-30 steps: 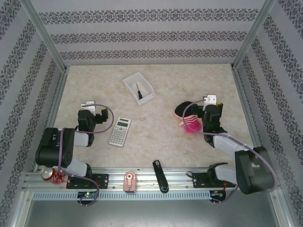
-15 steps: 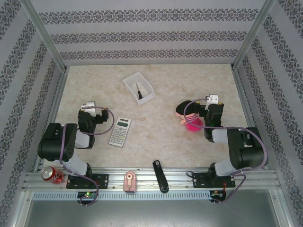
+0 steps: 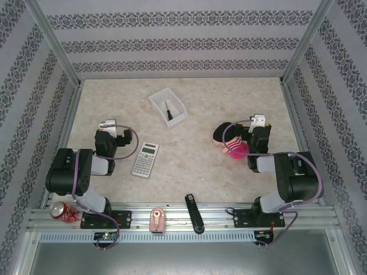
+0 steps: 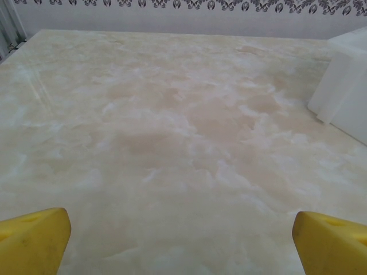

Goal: Put the screwdriver in the bin

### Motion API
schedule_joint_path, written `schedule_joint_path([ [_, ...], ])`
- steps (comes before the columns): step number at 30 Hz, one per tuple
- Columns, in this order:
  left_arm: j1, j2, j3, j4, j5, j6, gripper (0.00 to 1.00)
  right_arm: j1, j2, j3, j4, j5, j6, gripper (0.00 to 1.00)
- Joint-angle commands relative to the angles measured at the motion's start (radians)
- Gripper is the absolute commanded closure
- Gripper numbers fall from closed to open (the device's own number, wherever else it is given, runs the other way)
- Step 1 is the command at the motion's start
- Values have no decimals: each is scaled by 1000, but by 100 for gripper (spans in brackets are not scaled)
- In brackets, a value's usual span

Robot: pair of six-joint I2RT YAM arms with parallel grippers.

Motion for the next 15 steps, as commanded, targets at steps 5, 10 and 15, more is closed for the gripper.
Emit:
schedule_joint_path([
  [5, 10, -15, 21, -30, 45, 25, 1, 9, 11, -9, 39, 1, 11, 2],
  [10, 10, -14, 46, -77, 91, 42, 1, 9, 13, -5, 36, -2, 11, 2],
  [15, 10, -14, 47, -76, 92, 43, 1, 7, 11, -8, 38, -1, 12, 2],
])
